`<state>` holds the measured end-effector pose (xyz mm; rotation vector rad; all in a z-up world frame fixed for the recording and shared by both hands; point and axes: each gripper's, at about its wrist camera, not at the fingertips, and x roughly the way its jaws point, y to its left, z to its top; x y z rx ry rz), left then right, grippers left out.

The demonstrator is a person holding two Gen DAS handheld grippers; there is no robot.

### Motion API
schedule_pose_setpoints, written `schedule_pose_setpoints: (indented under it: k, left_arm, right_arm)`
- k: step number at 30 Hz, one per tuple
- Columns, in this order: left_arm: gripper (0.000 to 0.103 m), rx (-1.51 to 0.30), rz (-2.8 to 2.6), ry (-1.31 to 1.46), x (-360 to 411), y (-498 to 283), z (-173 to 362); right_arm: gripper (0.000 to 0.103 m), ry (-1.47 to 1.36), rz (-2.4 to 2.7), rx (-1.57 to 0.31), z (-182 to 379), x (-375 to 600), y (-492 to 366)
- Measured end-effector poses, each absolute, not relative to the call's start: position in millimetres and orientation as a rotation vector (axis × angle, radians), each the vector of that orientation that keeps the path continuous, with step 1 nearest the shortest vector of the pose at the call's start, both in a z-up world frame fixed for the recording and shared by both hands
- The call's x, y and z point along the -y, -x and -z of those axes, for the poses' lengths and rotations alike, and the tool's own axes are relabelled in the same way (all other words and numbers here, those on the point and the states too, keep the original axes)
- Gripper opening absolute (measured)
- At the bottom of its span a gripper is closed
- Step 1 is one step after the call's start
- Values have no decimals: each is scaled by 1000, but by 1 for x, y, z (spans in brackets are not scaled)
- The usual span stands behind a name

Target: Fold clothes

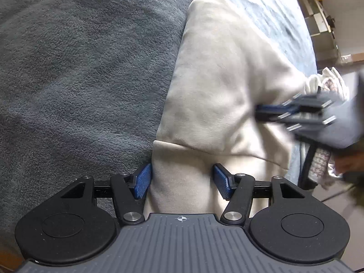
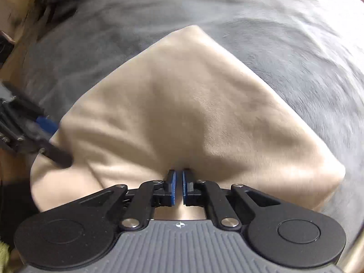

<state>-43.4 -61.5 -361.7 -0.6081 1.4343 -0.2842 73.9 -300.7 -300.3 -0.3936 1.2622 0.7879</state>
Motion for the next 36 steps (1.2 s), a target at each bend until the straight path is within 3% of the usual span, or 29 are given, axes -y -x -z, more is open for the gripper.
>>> schedule_pose_setpoints:
  k: [3,6,9,12,17,21,25,30,33,36]
  left_arm:
    - [59,-1441,303,612,50,40,353]
    - [59,-1420,303,706,6,46,356]
    - [59,-1390,296,722,6,21,345]
    - [59,-1402,301,624,28,-6,330]
    - [59,-1497,282,393,65,-63,320]
    - [64,-1529,251,297,69,-70,314]
    - [65,-1537,236,222,71,-72,305]
    - [65,-1534,259,127,86,-71,302]
    - [64,-1531,277,79,99,-66,302]
    - [64,-1532,288,45,108,-63,299]
  right_arm:
    - [11,225,-714,-1239,278,315,-60]
    - [11,151,-717,-1244,262,327,-30]
    - [9,223,-613,-1278,287,322,-3]
    - [10,102,-480,-1254,304,323,7]
    - [14,-65,-473,-1179,272,316,29]
    - [10,51,-429,-1281,302,291,48]
    - [10,-23,-383,-1301,293,296,43]
    - [12,-157,-272,-1122,257,325,10]
    - [13,-92,-194,-1096,273,334,-15]
    - [8,-34,-128,-1207,309,347,-22]
